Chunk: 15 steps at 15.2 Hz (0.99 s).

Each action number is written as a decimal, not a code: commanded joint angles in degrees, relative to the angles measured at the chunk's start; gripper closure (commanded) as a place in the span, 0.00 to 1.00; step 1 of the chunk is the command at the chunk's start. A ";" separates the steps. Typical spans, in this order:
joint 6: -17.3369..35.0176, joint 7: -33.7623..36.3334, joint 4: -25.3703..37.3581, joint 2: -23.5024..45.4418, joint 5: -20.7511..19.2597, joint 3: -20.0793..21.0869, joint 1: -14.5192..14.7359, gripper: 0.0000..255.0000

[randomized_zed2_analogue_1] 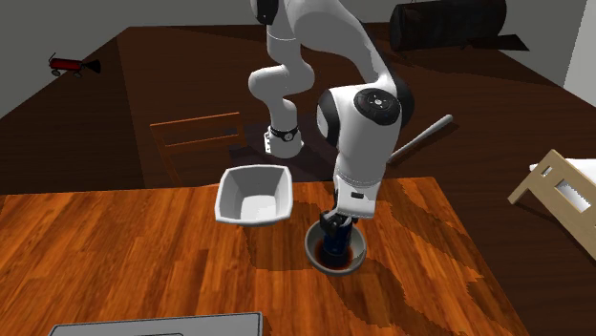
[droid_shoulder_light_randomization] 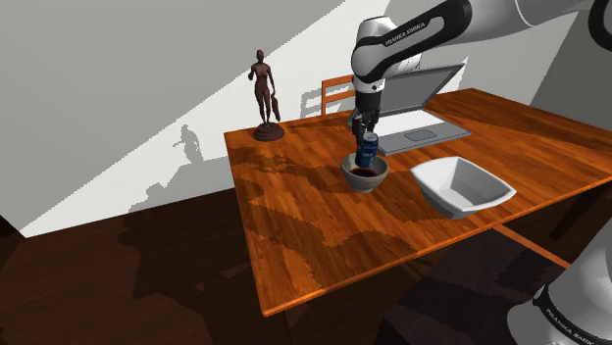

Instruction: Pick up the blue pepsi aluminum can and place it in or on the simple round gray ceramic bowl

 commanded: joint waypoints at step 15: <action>-6.82 0.12 5.27 -1.60 -0.18 -0.04 0.03 0.00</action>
